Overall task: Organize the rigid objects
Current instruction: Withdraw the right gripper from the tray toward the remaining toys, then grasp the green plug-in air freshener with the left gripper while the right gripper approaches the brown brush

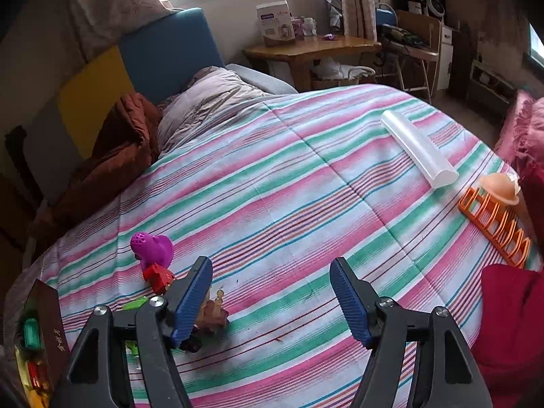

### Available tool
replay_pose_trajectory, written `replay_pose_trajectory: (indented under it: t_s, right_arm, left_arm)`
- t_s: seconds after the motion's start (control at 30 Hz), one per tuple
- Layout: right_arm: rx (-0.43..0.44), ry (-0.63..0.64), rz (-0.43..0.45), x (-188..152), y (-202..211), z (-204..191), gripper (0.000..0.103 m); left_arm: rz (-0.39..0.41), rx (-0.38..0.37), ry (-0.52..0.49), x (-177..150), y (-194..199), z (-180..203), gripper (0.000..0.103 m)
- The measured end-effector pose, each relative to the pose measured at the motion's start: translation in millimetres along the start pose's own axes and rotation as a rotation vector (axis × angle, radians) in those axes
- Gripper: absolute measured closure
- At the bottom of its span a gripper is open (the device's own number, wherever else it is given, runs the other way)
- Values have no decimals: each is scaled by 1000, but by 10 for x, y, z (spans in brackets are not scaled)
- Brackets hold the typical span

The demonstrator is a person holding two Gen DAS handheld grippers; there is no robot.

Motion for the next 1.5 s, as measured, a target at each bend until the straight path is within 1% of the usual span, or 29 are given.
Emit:
replay_pose_trajectory:
  t_s: [0.23,0.37,0.63,0.73,0.87,0.97,1.0,1.03,1.07,1.1,1.17,1.27,1.33,1.37,1.4,1.5]
  right_arm:
    - [8,-49,-10,13,-15,80,30]
    - [7,-73,-17,14,-21,122,29]
    - [-2,-85,-11,25,-3,152,29]
    - [13,-93,-18,21,-10,143,29]
    - [25,-101,-24,17,-19,145,28]
    - [39,-115,-31,15,-29,148,26]
    - [46,-121,-33,15,-32,147,26]
    - [55,-129,-35,15,-32,146,26]
    - [61,-133,-37,16,-34,150,25]
    - [68,-137,-39,14,-34,148,24]
    - [75,-142,-44,12,-37,145,24]
    - [90,-148,-51,11,-44,131,23]
    - [94,-146,-55,8,-54,116,22]
    - [94,-144,-57,4,-58,118,22]
    - [93,-146,-58,1,-63,124,22]
    - [99,-171,-67,-4,-81,162,22]
  left_arm:
    - [-9,-36,-49,46,-87,286,63]
    - [-40,-68,-62,37,-196,448,63]
    - [-93,-179,-87,155,-429,923,63]
    - [-136,-238,-96,199,-598,1164,63]
    - [-181,-277,-90,238,-818,1397,63]
    - [-215,-322,-81,280,-974,1582,63]
    - [-228,-342,-73,304,-1032,1650,60]
    - [-242,-362,-57,341,-1091,1704,60]
    - [-249,-392,-29,397,-1157,1770,58]
    - [-251,-398,-25,442,-1210,1810,54]
    - [-258,-372,-35,512,-1344,1864,50]
    - [-277,-381,-35,605,-1523,1964,41]
    - [-286,-380,-45,654,-1620,2032,40]
    - [-282,-371,-53,692,-1671,2064,35]
    - [-283,-357,-63,713,-1723,2086,29]
    - [-298,-329,-63,756,-1902,2113,27]
Point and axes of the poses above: each gripper's, at about its wrist camera, not at the fingertips, and y roughly against the way its jaws point, z to its right, x to its top, the point moved 9 cm from there along -y, roughly the way its jaws point, and after that the axes turned 1 degree about y, right-handed, at the moved point
